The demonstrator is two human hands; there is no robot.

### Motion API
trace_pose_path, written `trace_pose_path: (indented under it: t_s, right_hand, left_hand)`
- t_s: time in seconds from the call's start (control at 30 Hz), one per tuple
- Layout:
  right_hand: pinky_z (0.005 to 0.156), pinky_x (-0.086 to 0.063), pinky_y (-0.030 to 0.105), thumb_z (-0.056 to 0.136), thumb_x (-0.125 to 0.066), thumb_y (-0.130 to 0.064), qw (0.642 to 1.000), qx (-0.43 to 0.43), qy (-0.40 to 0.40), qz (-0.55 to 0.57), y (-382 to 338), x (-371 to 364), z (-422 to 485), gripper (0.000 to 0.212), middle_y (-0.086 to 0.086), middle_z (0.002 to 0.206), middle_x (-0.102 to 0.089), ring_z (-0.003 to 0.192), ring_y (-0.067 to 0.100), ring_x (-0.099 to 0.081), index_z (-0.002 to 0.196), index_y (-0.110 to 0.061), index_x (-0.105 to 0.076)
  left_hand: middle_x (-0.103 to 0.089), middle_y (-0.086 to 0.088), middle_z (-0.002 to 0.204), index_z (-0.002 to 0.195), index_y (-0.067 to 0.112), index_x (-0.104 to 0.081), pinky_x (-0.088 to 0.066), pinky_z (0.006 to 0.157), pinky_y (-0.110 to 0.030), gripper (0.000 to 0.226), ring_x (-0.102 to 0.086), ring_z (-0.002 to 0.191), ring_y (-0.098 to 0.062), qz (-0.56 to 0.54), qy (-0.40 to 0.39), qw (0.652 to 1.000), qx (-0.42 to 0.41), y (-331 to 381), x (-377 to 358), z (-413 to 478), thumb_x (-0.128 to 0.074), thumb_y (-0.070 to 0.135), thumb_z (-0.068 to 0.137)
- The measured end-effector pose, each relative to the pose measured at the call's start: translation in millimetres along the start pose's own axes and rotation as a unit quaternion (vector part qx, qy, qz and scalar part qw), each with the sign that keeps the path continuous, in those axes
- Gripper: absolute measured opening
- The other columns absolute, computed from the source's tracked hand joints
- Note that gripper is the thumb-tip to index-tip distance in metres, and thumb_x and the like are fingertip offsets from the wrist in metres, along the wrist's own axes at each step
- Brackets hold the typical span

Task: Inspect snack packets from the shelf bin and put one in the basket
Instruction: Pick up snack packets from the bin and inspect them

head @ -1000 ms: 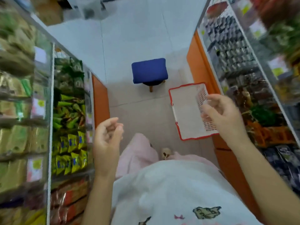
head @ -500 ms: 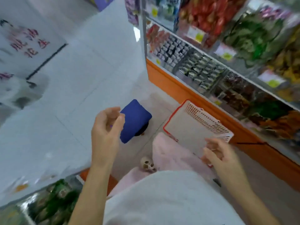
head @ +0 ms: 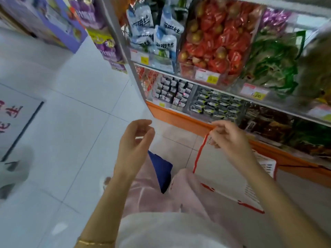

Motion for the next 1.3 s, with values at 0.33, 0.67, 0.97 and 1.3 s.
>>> trace_pose_path:
  t_s: [0.33, 0.67, 0.97, 1.3]
  right_hand:
    - [0.076, -0.049, 0.029, 0.091, -0.057, -0.022, 0.992, 0.083, 0.031, -0.093, 64.9, -130.2, 190.4, 0.029, 0.000, 0.100, -0.060, 0.088, 0.012, -0.058, 0.119, -0.011, -0.057]
    - [0.076, -0.048, 0.035, 0.088, -0.061, -0.017, 0.904, 0.314, 0.122, -0.262, 86.1, -223.0, 292.4, 0.016, 0.003, 0.099, -0.064, 0.090, 0.016, -0.057, 0.101, -0.014, -0.069]
    - [0.091, -0.036, 0.037, 0.088, -0.060, -0.036, 0.854, 0.298, 0.174, -0.389, 85.1, -257.0, 309.7, 0.024, -0.003, 0.118, -0.059, 0.111, 0.019, -0.044, 0.107, -0.024, -0.066]
    - [0.069, -0.029, 0.026, 0.081, -0.070, -0.030, 0.869, 0.272, 0.175, -0.374, 83.1, -246.1, 319.8, 0.014, -0.007, 0.086, -0.061, 0.085, 0.009, -0.038, 0.087, -0.017, -0.069]
  left_hand:
    - [-0.053, 0.004, 0.105, 0.104, 0.021, -0.059, -0.049, 0.073, -0.022, 0.025, -0.056, 0.085, -0.008, 0.197, -0.121, 0.958, -0.172, -124.2, -61.0, 232.5, -0.066, 0.010, 0.083]
    - [-0.049, 0.003, 0.105, 0.108, 0.010, -0.063, -0.050, 0.081, -0.023, 0.030, -0.056, 0.097, -0.023, 0.160, -0.027, 0.894, -0.418, -184.6, -92.2, 327.0, -0.055, 0.004, 0.079]
    - [-0.052, 0.000, 0.097, 0.103, 0.007, -0.064, -0.034, 0.072, 0.000, 0.029, -0.052, 0.094, -0.019, 0.121, -0.011, 0.891, -0.438, -196.3, -76.6, 333.4, -0.049, -0.003, 0.081]
    - [-0.060, -0.005, 0.106, 0.099, 0.024, -0.062, -0.046, 0.083, -0.026, 0.027, -0.058, 0.096, -0.016, 0.116, -0.047, 0.905, -0.407, -193.9, -69.7, 344.1, -0.052, 0.002, 0.087]
Point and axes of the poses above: each hand's wrist, its own z-axis towards the middle knuckle, its own x-axis out of the back of the hand, y = z × x, the point moved 10 cm from there along z, towards the middle knuckle
